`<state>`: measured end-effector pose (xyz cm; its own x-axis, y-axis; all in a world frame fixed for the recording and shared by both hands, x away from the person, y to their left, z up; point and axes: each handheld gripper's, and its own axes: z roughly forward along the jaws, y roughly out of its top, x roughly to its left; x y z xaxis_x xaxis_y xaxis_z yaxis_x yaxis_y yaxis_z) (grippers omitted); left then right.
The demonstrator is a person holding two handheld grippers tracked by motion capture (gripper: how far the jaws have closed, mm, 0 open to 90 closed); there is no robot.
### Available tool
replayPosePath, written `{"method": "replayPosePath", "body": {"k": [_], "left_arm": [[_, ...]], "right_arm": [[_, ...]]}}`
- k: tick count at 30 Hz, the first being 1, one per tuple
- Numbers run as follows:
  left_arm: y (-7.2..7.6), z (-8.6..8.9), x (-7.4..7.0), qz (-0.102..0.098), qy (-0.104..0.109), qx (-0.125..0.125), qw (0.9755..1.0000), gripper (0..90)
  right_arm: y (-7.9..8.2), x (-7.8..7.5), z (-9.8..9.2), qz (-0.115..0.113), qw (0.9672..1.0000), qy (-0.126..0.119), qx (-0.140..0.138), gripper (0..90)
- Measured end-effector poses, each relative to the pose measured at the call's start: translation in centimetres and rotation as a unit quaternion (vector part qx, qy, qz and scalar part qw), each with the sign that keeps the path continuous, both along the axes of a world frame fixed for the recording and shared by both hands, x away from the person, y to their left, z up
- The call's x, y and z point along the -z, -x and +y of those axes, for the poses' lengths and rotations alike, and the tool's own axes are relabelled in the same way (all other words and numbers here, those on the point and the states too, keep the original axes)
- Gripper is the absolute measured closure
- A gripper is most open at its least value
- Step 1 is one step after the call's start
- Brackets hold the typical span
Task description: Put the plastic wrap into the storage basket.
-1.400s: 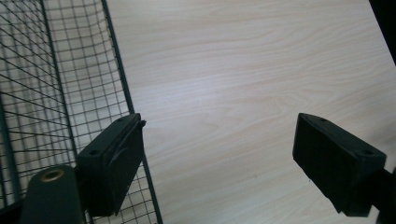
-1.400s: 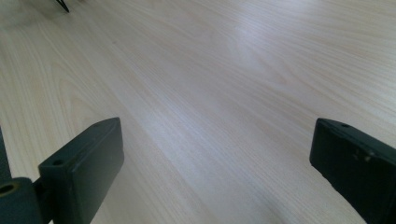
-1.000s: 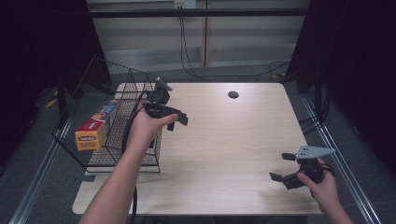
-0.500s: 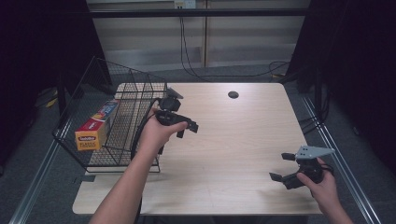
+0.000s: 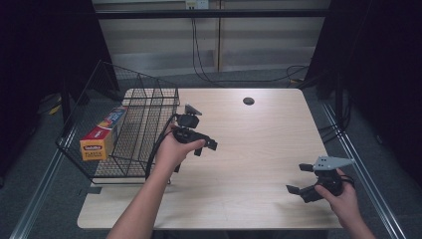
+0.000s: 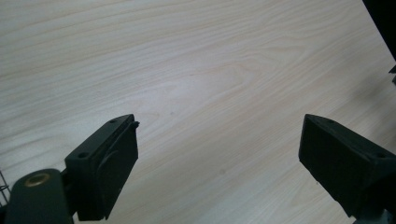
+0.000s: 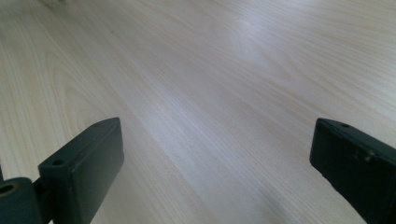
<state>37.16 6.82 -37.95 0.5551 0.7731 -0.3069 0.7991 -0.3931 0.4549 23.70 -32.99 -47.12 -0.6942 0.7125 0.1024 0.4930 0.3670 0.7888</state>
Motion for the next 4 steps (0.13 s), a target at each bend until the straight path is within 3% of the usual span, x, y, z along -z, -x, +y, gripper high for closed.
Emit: {"method": "replayPosePath", "body": {"k": [4], "left_arm": [[0.96,-0.56,0.98,-0.008,0.0,0.02,0.9998,10.9]], "right_arm": [[-0.1,0.24,0.16,-0.001,1.0,0.0,0.003,2.5]]}}
